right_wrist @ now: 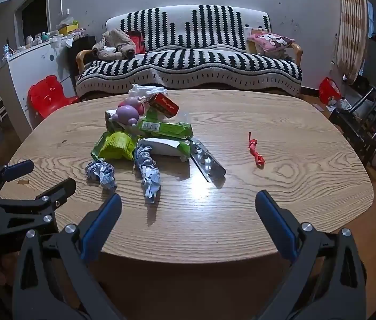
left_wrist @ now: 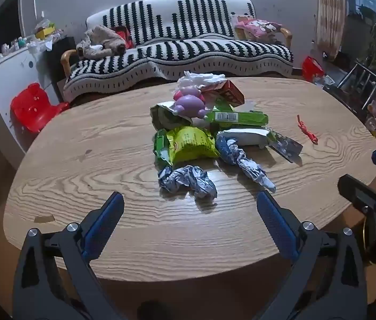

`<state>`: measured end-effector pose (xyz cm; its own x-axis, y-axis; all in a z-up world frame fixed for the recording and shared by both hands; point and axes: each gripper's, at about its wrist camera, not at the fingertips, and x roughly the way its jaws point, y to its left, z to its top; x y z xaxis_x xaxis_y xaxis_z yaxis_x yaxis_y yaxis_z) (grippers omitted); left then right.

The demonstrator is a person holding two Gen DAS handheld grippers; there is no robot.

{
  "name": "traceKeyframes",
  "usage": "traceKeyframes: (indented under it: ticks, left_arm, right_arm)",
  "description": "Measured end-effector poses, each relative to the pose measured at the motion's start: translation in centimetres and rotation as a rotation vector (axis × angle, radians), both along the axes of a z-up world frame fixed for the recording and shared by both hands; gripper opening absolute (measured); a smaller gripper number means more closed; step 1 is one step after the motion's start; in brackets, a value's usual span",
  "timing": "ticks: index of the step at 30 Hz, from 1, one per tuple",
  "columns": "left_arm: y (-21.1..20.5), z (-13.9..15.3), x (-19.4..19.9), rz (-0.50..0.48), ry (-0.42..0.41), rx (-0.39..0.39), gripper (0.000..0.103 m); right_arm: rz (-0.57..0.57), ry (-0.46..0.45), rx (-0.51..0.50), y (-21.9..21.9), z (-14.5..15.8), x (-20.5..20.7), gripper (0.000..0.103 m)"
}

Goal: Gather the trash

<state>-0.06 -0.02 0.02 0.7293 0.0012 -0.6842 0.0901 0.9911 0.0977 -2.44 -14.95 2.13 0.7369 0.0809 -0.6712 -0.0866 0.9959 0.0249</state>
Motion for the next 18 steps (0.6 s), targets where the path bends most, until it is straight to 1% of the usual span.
traceKeyframes:
  ticks: [2, 3, 9, 11, 16, 18]
  left_arm:
    - [-0.1, 0.1, -0.3, 0.004, -0.007, 0.006, 0.097]
    - [0.2, 0.0, 0.1, -0.002, 0.032, -0.027, 0.097]
    - [0.1, 0.0, 0.2, 0.019, 0.047, -0.035, 0.097]
    - [1.4, -0.3, 0.5, 0.018, 0.053, -0.066, 0.097]
    - [1.8, -0.2, 0.6, 0.022, 0.055, -0.075, 0.097]
    - [1.6, -0.2, 0.6, 0.025, 0.055, -0.072, 0.097]
  right_arm:
    - [0.0, -0.004, -0.002, -0.1, 0.1, -0.1, 0.097]
    - [0.001, -0.005, -0.002, -0.2, 0.1, -0.1, 0.097]
    - [0.008, 0.007, -0.012, 0.2, 0.0, 0.1, 0.097]
    - [0.008, 0.007, -0.009, 0.3, 0.0, 0.2, 0.097]
    - [0.004, 0.001, -0.002, 0.5, 0.2, -0.1, 0.097]
    - [0.005, -0.003, 0.018, -0.4, 0.5, -0.3, 0.097]
